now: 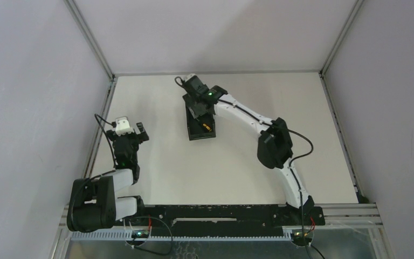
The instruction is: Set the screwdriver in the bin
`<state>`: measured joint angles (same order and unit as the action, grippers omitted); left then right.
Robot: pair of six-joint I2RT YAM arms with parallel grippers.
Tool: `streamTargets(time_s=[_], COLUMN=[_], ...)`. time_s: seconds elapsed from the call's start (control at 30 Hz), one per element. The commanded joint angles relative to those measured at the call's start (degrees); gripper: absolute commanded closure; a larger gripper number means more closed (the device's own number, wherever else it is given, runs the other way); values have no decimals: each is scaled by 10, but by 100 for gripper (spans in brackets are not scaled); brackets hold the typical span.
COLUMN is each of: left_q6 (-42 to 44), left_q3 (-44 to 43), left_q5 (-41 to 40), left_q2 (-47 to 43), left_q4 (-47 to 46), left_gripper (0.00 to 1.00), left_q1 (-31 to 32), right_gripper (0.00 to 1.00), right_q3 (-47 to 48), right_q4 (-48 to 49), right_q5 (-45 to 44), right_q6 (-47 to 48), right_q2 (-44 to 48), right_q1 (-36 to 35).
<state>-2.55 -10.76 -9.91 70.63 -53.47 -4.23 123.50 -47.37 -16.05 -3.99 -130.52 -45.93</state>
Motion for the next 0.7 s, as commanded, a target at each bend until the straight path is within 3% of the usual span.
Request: streamTargets(time_s=[0.0, 0.03, 0.07, 0.43, 0.67], left_q6=[9, 9, 9, 9, 9], left_q3=[-25, -24, -24, -24, -24], left_q5=[-2, -2, -2, -2, -2], left_q2=[-1, -1, -1, -1, -1], left_q4=[-20, -20, -20, -20, -20], left_gripper=[0, 0, 0, 0, 0], left_q1=[5, 5, 5, 5, 5], right_gripper=[12, 2, 1, 0, 0], right_q3=[-26, -43, -66, -458, -690], right_q4=[54, 59, 78, 298, 385], right_q5=[-7, -12, -14, 46, 73], right_q6=[-3, -1, 6, 16, -64], right_q2=[137, 160, 183, 487, 648], right_q1=[-7, -7, -6, 28, 127])
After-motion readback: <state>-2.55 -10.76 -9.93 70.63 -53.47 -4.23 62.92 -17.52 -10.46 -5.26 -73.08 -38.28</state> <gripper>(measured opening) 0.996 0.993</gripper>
